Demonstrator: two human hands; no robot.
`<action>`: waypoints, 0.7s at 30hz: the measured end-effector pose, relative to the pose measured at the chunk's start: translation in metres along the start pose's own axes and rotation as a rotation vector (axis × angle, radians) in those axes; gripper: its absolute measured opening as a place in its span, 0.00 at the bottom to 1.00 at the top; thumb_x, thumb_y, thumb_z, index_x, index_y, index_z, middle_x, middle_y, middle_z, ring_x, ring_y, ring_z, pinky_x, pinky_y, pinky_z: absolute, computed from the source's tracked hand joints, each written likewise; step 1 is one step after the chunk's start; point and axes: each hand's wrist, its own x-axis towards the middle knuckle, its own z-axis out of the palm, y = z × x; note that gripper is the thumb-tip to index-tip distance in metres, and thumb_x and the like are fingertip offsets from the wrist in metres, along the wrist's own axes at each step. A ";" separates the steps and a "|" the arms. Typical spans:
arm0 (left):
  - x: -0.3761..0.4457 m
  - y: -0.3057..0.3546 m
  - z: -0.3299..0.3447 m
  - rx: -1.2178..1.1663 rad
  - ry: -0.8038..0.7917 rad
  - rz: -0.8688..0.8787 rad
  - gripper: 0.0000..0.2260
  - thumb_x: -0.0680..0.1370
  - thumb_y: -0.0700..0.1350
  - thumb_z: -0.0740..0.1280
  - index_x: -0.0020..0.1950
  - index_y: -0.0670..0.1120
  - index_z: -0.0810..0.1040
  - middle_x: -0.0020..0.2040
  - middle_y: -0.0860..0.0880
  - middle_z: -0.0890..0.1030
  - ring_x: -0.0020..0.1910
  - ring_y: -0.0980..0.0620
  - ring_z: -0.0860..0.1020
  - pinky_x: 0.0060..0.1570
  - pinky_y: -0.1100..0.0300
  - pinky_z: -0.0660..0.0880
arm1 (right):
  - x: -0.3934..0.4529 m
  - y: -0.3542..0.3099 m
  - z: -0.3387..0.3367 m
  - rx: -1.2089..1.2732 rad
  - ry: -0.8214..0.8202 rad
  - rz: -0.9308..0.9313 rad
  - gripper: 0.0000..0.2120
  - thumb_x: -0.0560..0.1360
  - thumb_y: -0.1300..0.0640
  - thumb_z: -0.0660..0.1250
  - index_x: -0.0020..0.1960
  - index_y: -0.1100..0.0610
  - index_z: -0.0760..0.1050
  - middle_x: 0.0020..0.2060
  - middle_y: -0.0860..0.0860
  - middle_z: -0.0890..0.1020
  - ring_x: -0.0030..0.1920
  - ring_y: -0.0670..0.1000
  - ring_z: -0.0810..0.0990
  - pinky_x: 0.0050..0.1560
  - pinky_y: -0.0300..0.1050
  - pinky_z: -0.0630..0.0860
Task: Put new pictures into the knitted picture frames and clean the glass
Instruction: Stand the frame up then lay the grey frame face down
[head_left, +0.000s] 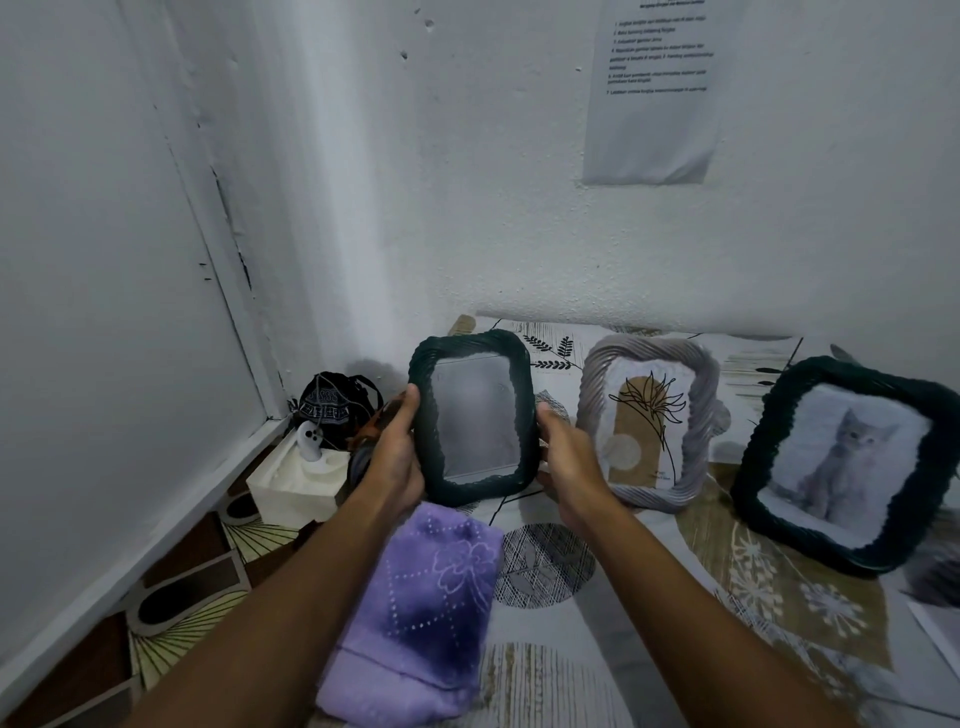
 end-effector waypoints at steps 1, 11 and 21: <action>0.001 -0.001 0.001 0.000 0.001 -0.002 0.29 0.73 0.62 0.63 0.68 0.45 0.74 0.62 0.41 0.79 0.62 0.40 0.76 0.63 0.38 0.70 | 0.001 0.002 0.000 -0.007 0.009 0.000 0.27 0.75 0.38 0.58 0.53 0.61 0.78 0.53 0.62 0.81 0.54 0.61 0.79 0.61 0.63 0.72; -0.008 0.005 0.004 0.082 0.047 -0.026 0.23 0.77 0.60 0.60 0.60 0.45 0.78 0.58 0.40 0.81 0.59 0.40 0.78 0.61 0.42 0.72 | -0.005 -0.001 0.000 -0.043 -0.005 -0.025 0.32 0.68 0.31 0.58 0.60 0.52 0.78 0.56 0.54 0.81 0.50 0.52 0.79 0.53 0.52 0.76; -0.057 0.055 0.000 0.464 0.421 0.254 0.10 0.80 0.52 0.63 0.50 0.47 0.79 0.50 0.45 0.83 0.46 0.49 0.82 0.46 0.53 0.80 | -0.043 -0.035 -0.028 -0.009 0.002 -0.063 0.23 0.80 0.44 0.56 0.64 0.61 0.72 0.64 0.61 0.74 0.62 0.59 0.74 0.65 0.59 0.70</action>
